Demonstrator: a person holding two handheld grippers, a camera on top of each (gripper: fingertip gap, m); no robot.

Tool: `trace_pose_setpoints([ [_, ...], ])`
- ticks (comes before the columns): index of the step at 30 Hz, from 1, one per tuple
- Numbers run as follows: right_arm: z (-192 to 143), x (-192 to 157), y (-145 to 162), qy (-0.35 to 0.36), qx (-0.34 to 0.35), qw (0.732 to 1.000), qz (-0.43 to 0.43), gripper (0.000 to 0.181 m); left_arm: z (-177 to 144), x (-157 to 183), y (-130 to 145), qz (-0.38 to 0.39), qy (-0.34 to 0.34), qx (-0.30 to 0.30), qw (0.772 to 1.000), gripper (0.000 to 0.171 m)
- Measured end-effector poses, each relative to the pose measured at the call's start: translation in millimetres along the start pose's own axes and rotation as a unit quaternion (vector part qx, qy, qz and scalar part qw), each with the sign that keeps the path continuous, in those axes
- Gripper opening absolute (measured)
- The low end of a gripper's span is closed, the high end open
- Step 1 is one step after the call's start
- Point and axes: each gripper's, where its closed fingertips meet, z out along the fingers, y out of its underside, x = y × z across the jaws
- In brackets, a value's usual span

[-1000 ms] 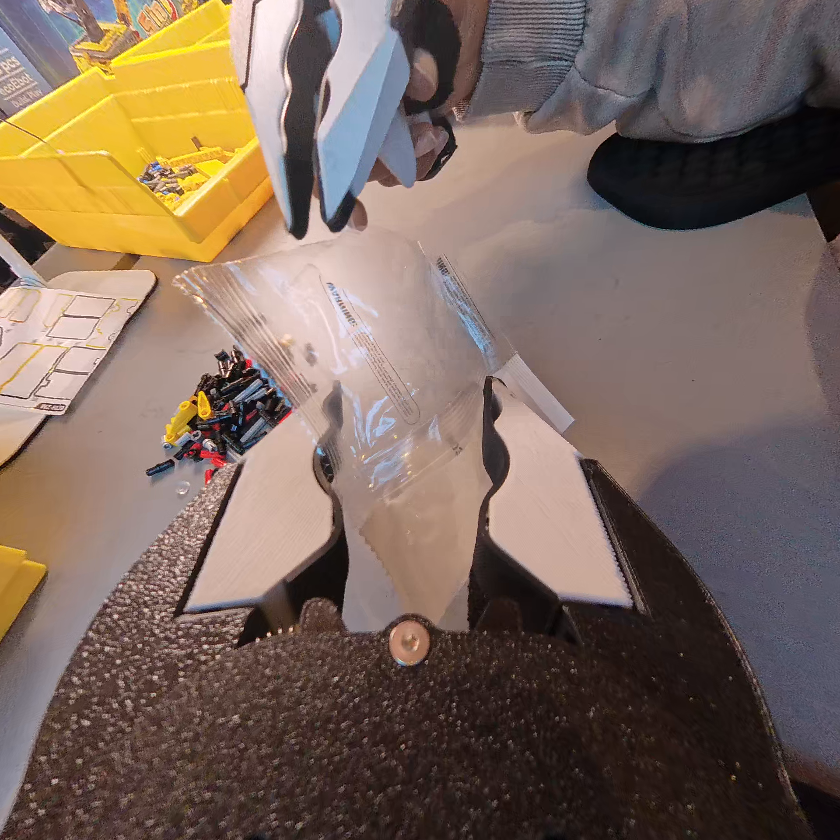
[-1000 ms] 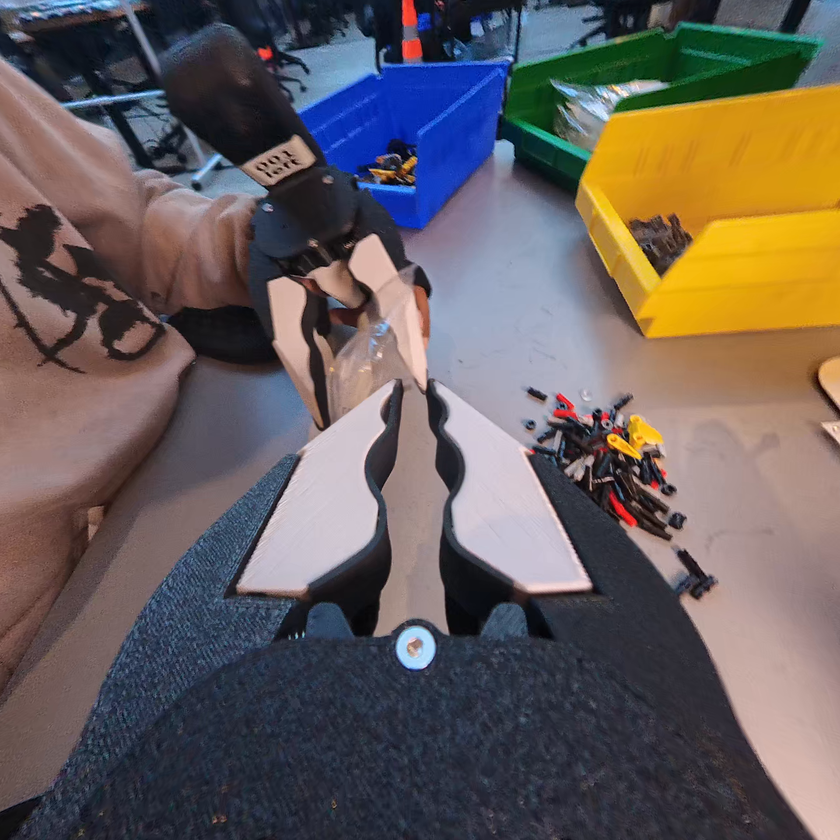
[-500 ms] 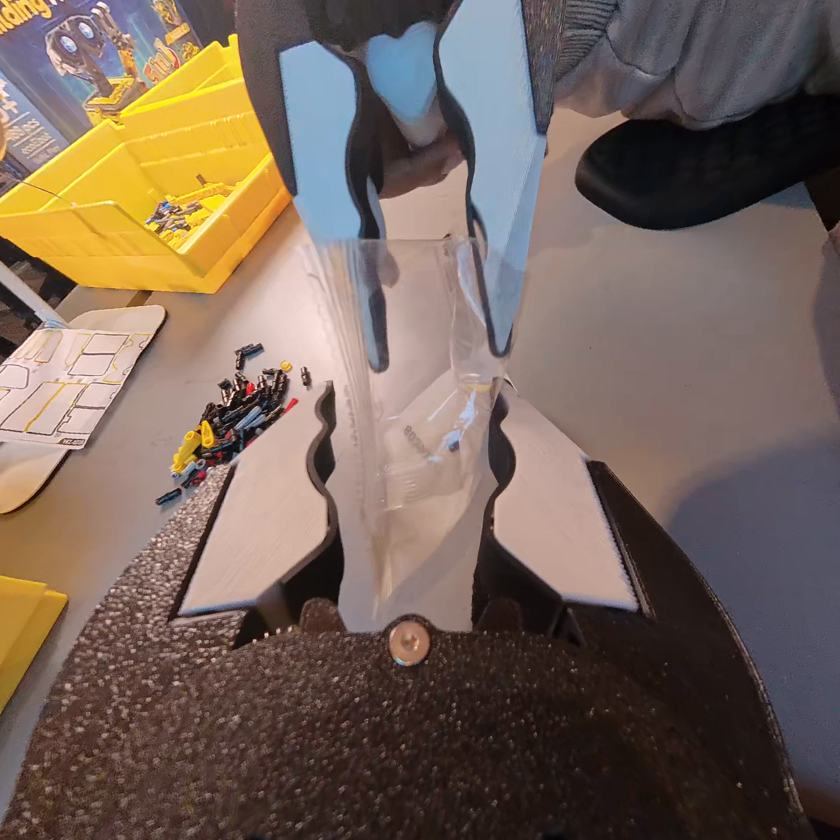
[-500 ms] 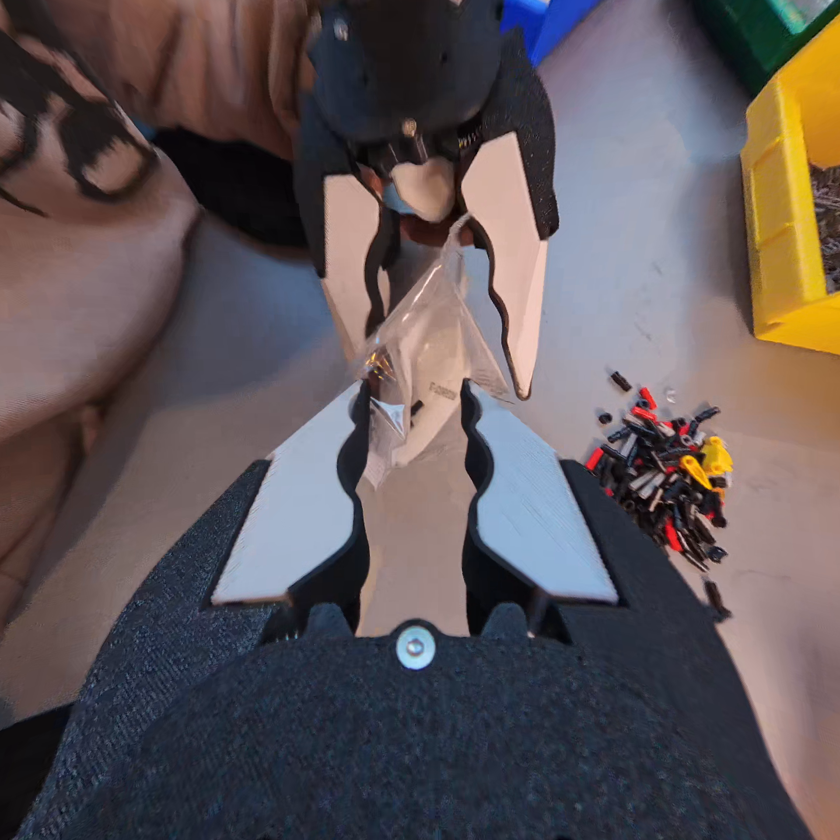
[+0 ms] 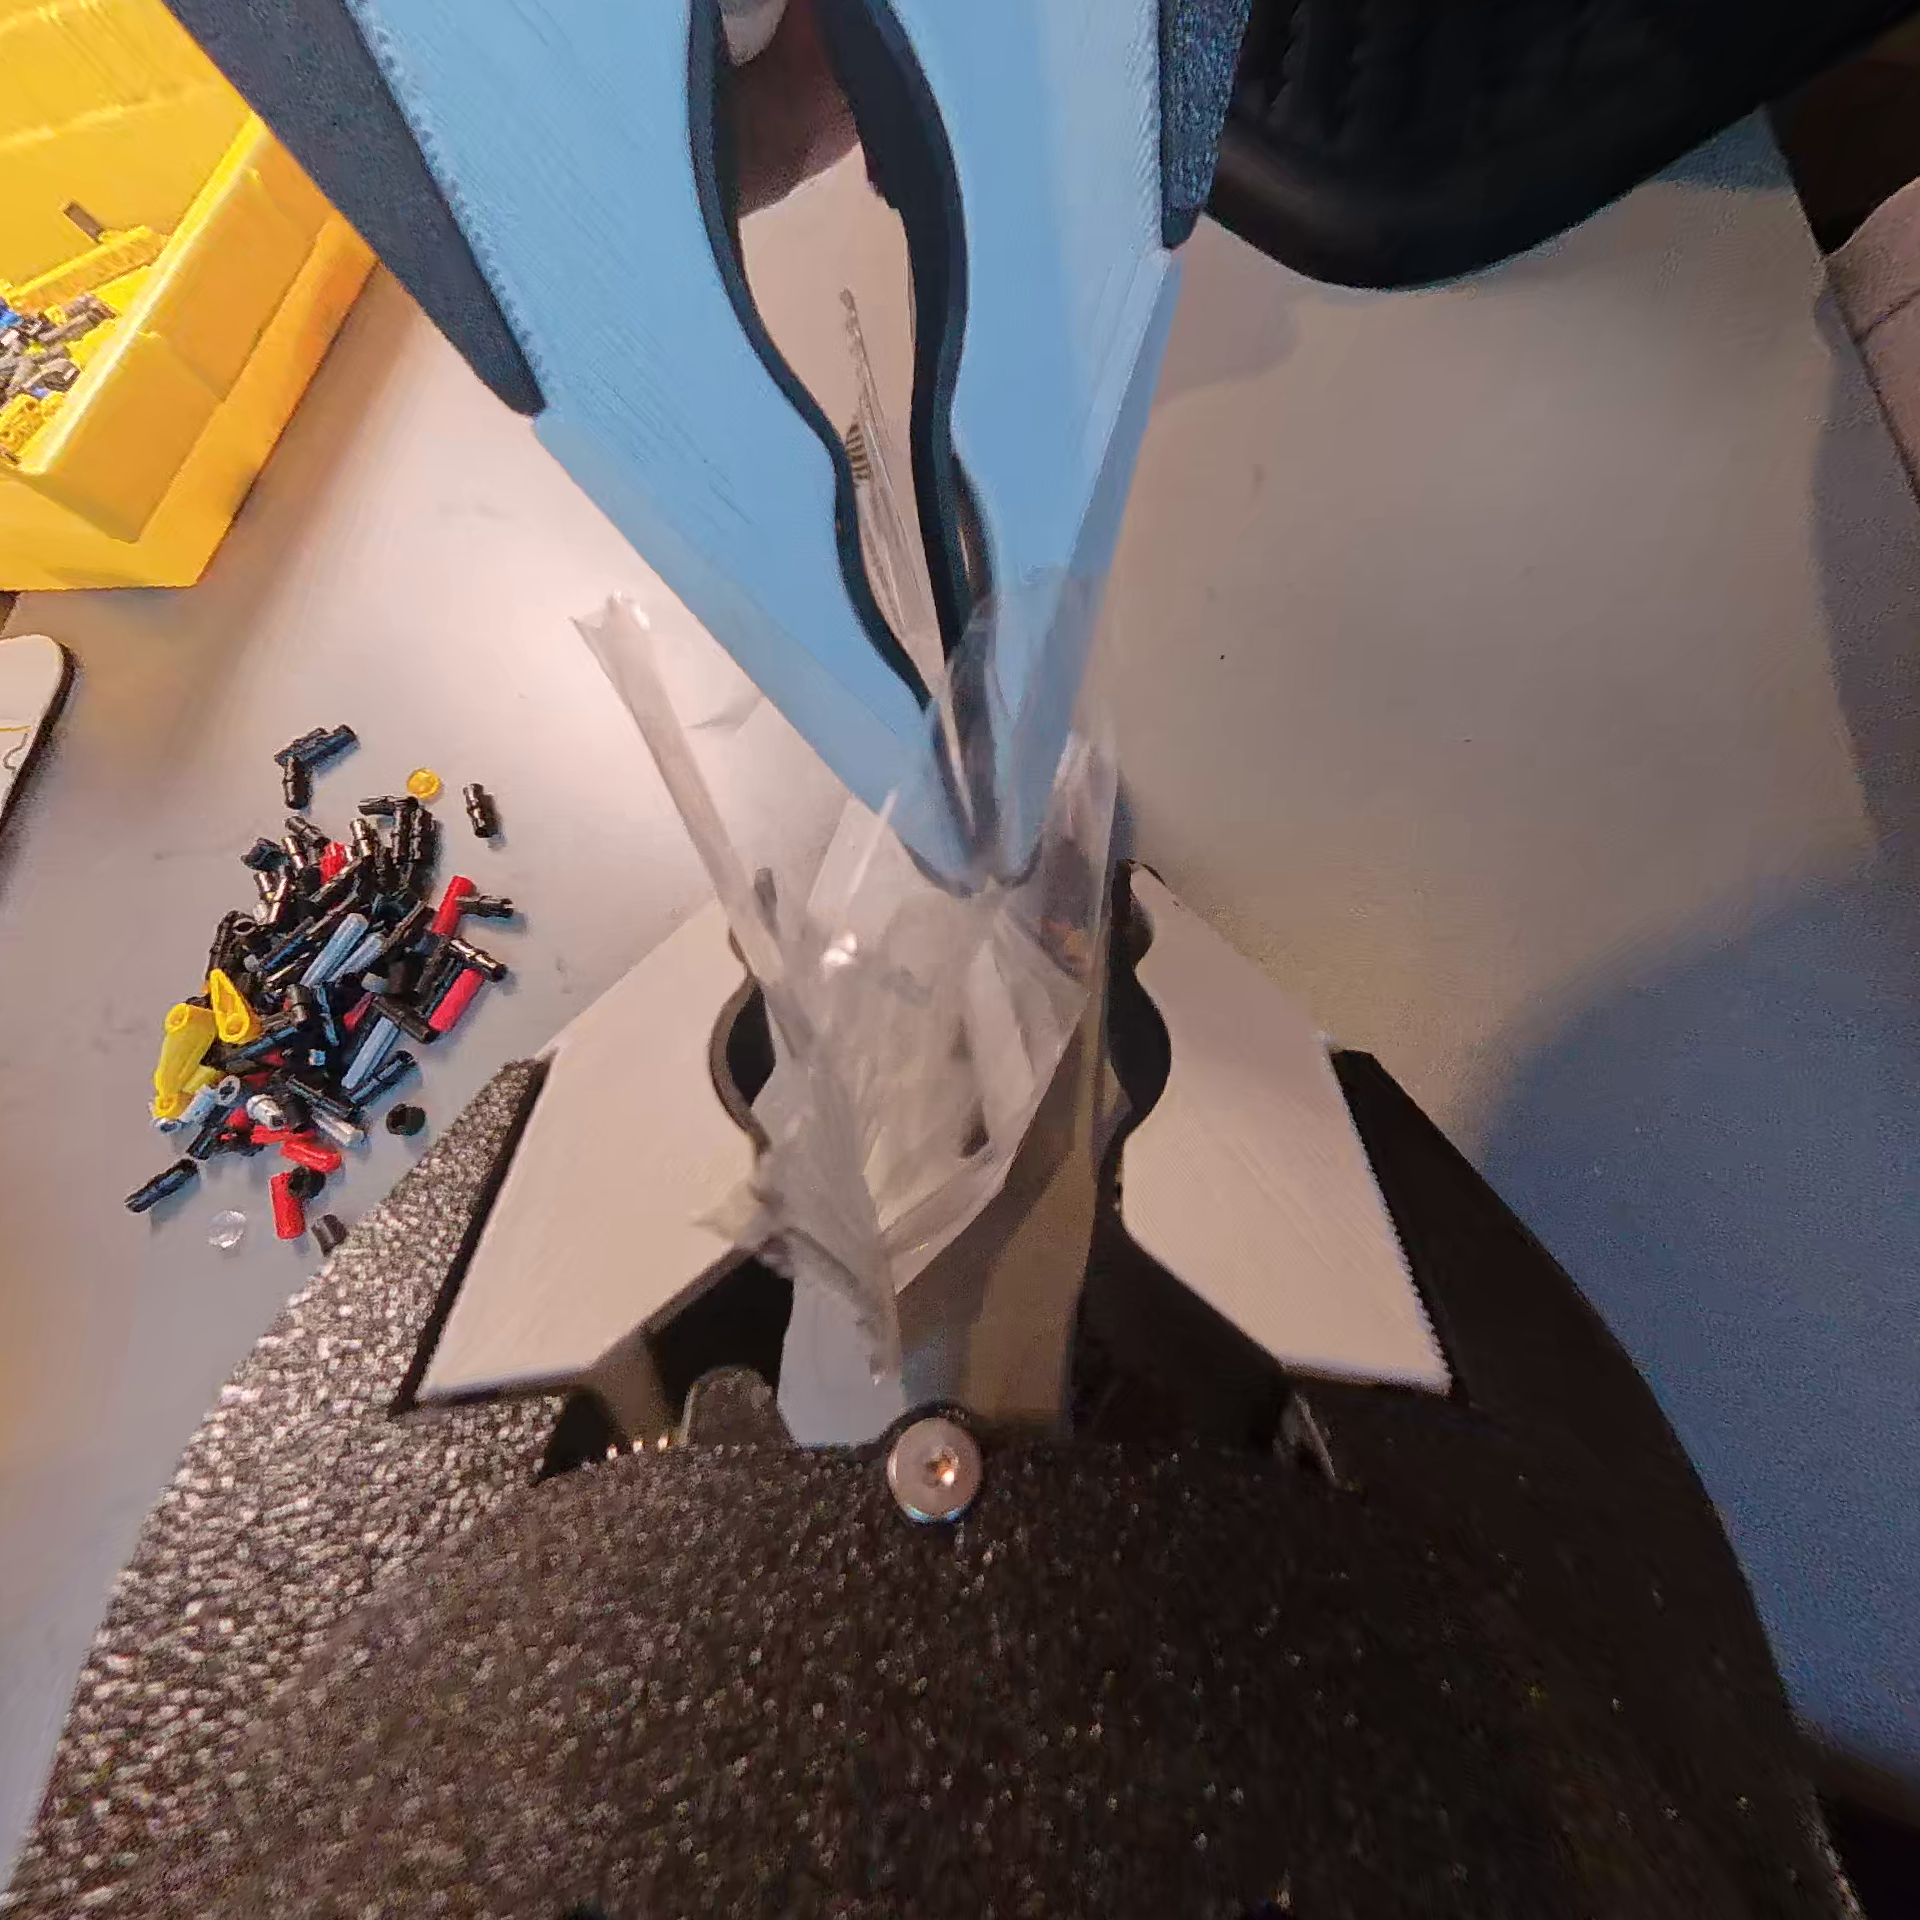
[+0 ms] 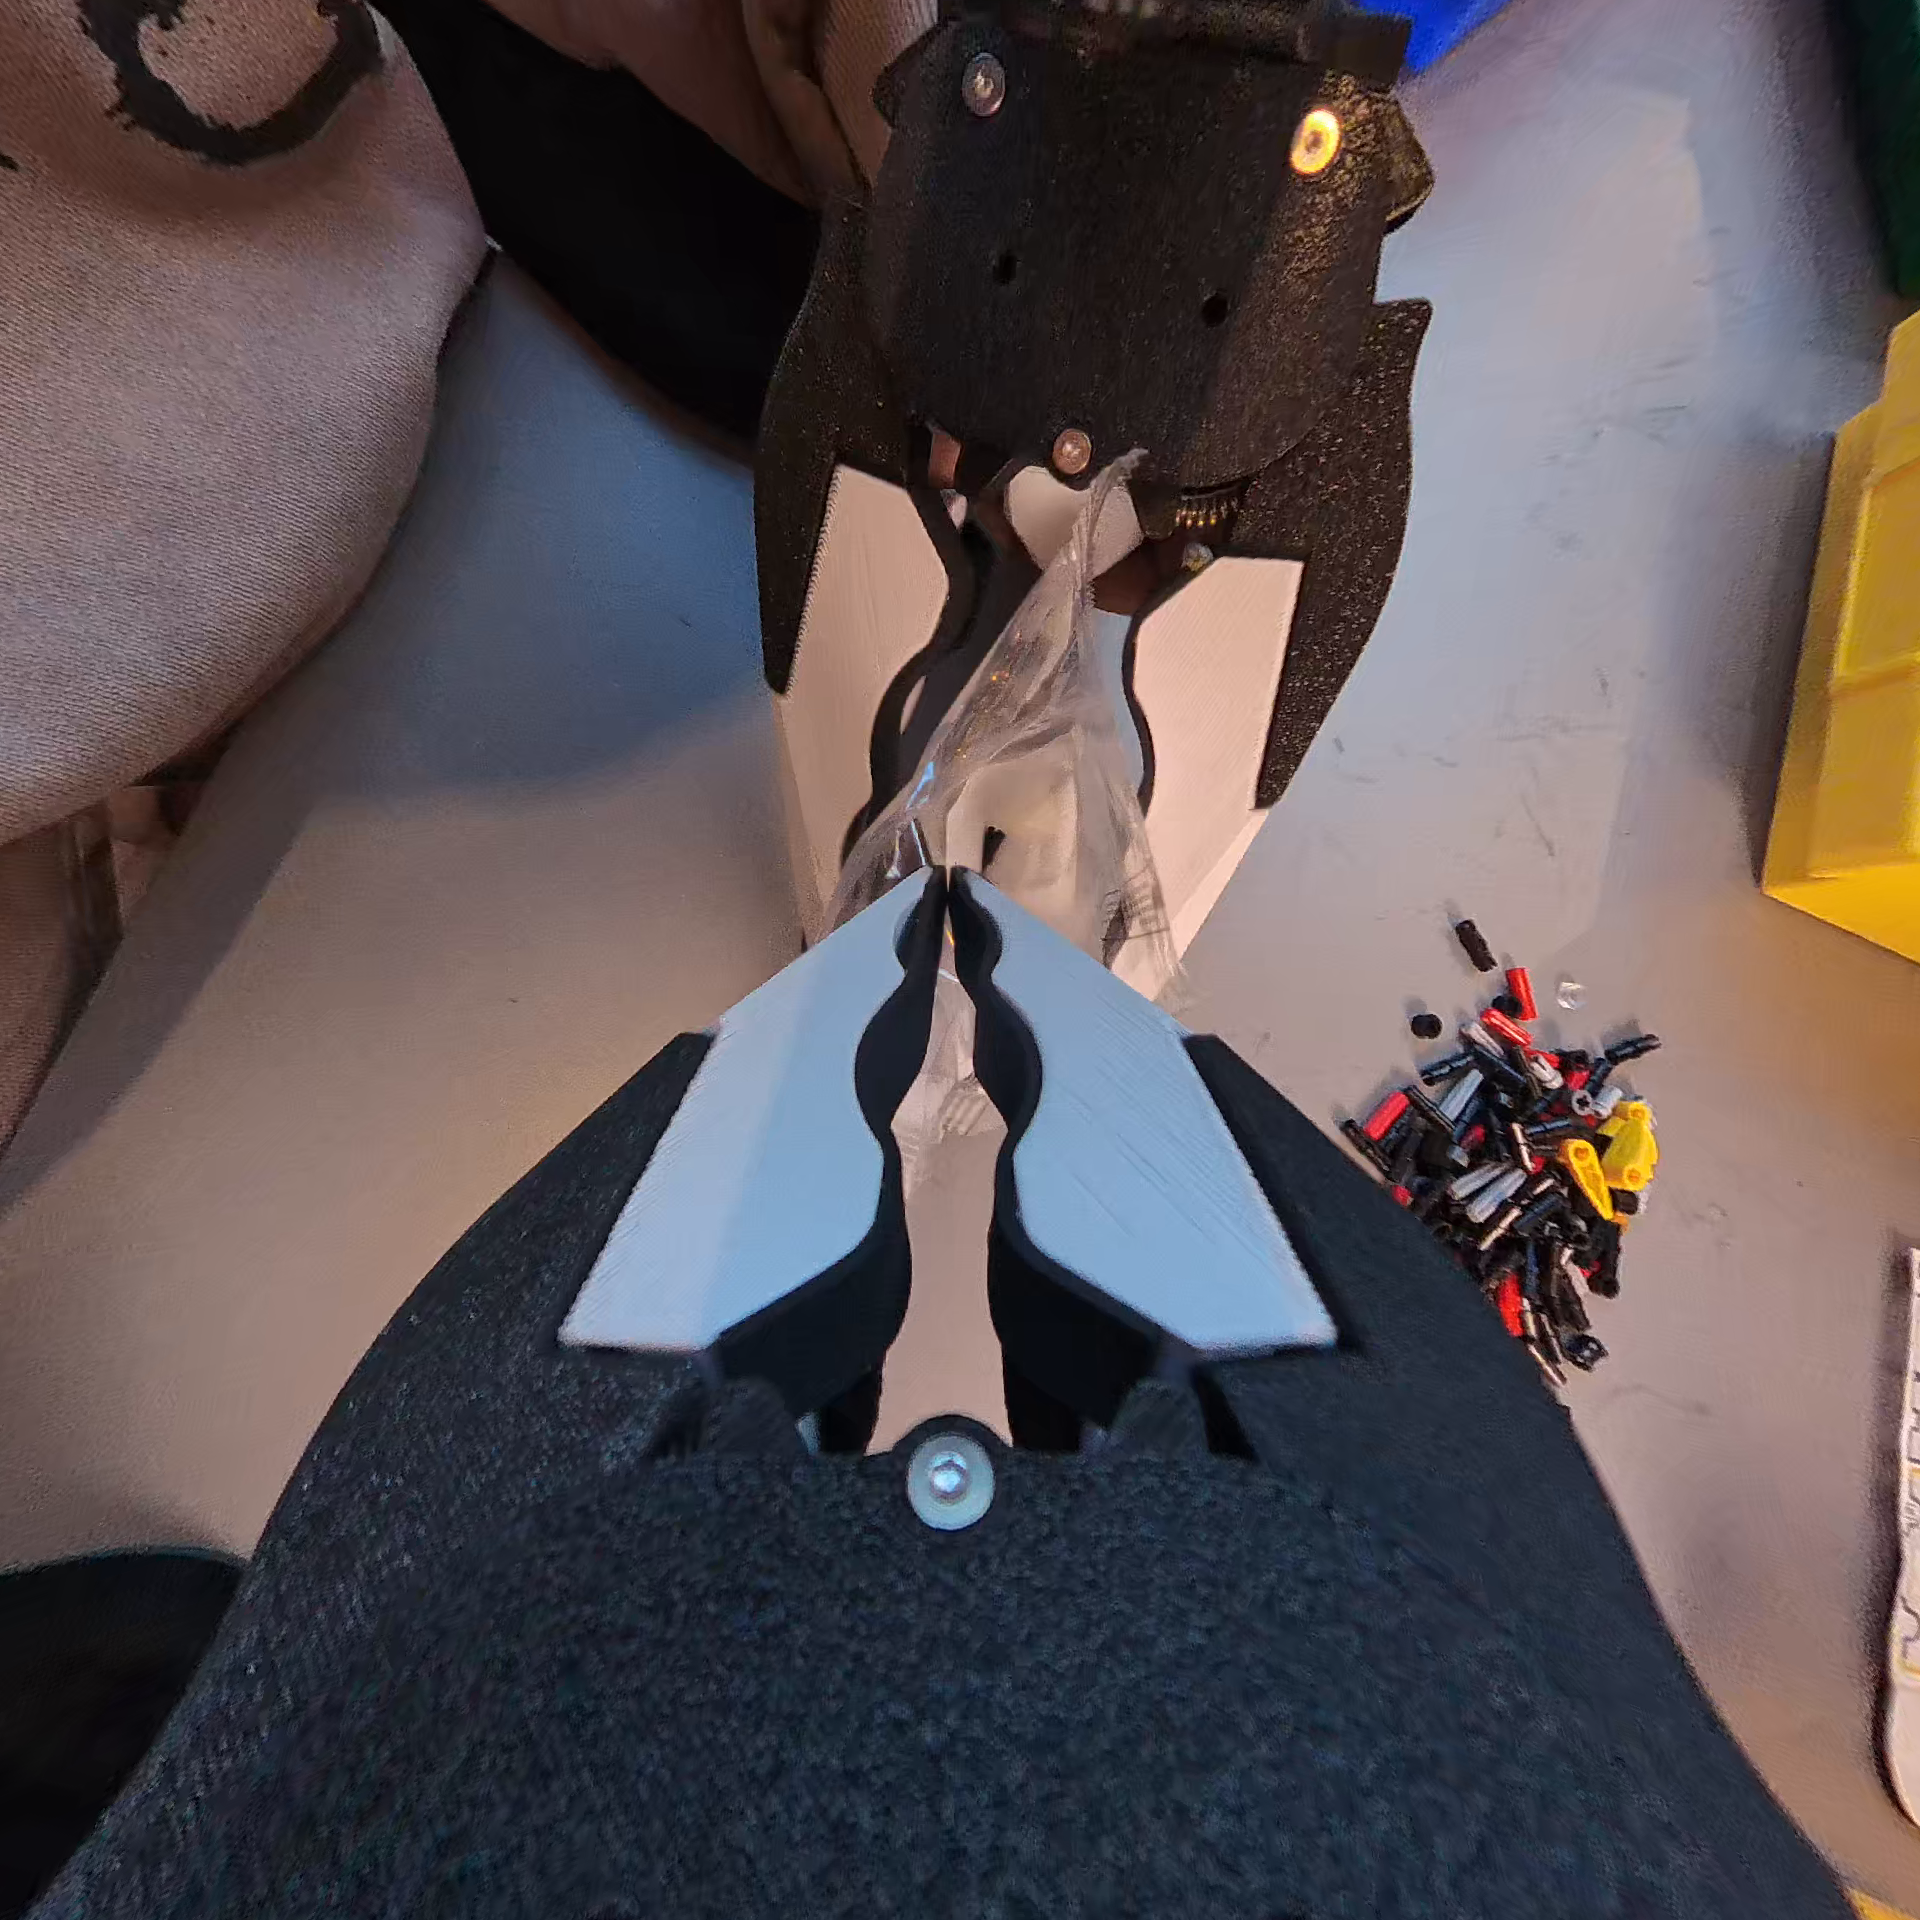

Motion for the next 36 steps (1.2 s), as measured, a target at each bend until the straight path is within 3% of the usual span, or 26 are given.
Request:
trace_pose_setpoints([
  [3, 0, -7, -1, -0.022, 0.002, 1.0, 0.012, 0.001, 0, 0, 0, 0.001, -0.003, 0.0, 1.0, 0.065],
  [8, -1, -26, 4, -0.083, -0.011, 0.995, 0.049, 0.037, 3, 6, 5, 0.014, 0.011, -0.016, 1.0, 0.075],
  [10, 0, -33, 11, -0.103, -0.032, 0.992, 0.071, 0.056, 4, 14, 8, 0.025, 0.028, -0.026, 0.999, 0.069],
  [12, -1, -32, 14, -0.101, -0.036, 0.991, 0.075, 0.06, 2, 17, 9, 0.024, 0.038, -0.027, 0.999, 0.064],
  [14, -4, -30, 11, -0.097, -0.026, 0.992, 0.078, 0.05, 1, 19, 10, 0.026, 0.044, -0.027, 0.998, 0.057],
  [17, -4, -13, 13, -0.05, -0.03, 0.996, 0.071, 0.01, 1, 20, 9, 0.04, 0.043, -0.026, 0.998, 0.042],
  [18, -3, -6, 15, -0.033, -0.033, 0.996, 0.074, 0.0, 1, 20, 9, 0.041, 0.042, -0.027, 0.998, 0.046],
  [22, 11, 1, 31, -0.009, -0.086, 0.994, 0.074, 0.0, 2, 18, 9, 0.041, 0.033, -0.025, 0.998, 0.049],
  [24, 20, -9, 32, -0.031, -0.096, 0.993, 0.061, 0.001, 2, 16, 9, 0.037, 0.03, -0.026, 0.999, 0.052],
  [26, 22, -21, 27, -0.064, -0.085, 0.992, 0.061, 0.02, 1, 12, 10, 0.035, 0.022, -0.026, 0.999, 0.058],
  [30, 21, -20, 25, -0.067, -0.071, 0.992, 0.077, 0.047, 2, 10, 7, 0.03, 0.017, -0.022, 0.999, 0.082],
  [36, 17, -21, 18, -0.064, -0.036, 0.994, 0.075, 0.075, 1, 19, 7, -0.013, 0.063, -0.022, 0.998, 0.106],
])
